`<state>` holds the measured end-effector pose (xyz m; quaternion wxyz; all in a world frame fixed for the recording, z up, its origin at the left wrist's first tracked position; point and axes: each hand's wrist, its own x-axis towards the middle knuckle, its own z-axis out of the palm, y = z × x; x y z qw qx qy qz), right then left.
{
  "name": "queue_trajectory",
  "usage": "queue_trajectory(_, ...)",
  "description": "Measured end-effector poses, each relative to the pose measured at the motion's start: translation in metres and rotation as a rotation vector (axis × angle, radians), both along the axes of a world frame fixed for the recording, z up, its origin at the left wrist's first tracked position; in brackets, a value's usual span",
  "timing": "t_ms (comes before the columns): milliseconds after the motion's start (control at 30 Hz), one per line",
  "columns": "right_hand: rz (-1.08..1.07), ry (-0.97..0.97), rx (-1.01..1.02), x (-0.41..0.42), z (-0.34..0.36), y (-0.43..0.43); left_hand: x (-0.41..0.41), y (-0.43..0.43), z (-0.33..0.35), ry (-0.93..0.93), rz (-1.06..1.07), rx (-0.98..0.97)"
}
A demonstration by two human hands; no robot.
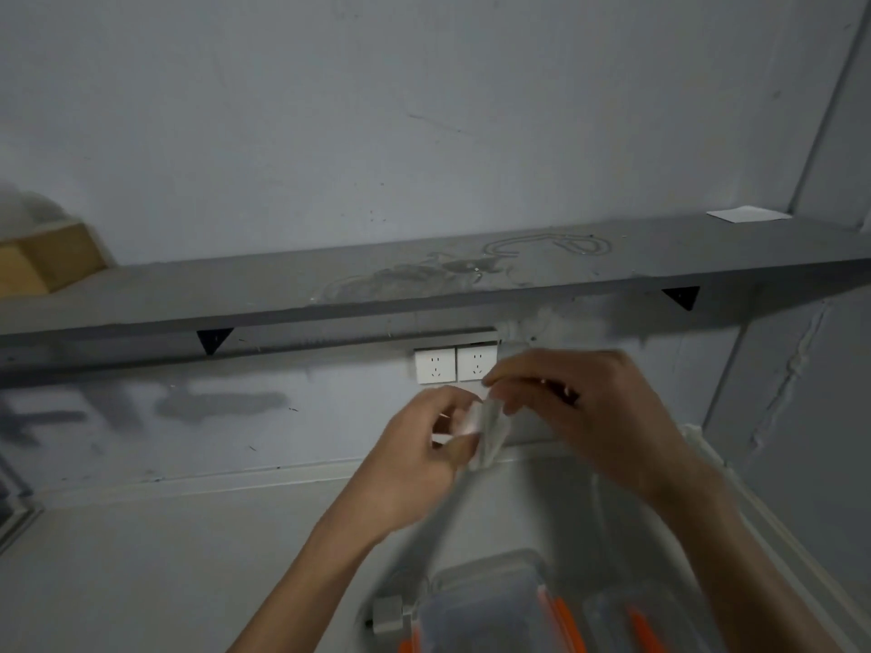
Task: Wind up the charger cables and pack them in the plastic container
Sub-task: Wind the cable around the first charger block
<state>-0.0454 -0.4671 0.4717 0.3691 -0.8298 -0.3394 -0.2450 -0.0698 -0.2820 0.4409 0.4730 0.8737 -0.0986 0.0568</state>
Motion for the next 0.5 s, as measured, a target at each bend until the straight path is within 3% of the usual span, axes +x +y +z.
queue_trajectory(200,0.206,0.264,0.295,0.026,-0.001,0.001,-0.030,-0.001,0.035,-0.044,-0.122,-0.251)
queue_trajectory(300,0.222,0.385,0.399,0.028,-0.025,0.014,-0.025,-0.003,0.043,0.011,-0.114,-0.547)
queue_trajectory(400,0.227,0.514,0.492,0.019,-0.048,0.028,-0.008,-0.002,0.042,0.032,-0.016,-0.760)
queue_trajectory(500,0.300,0.624,0.458,0.002,-0.064,0.040,0.012,0.002,0.038,0.010,0.154,-0.778)
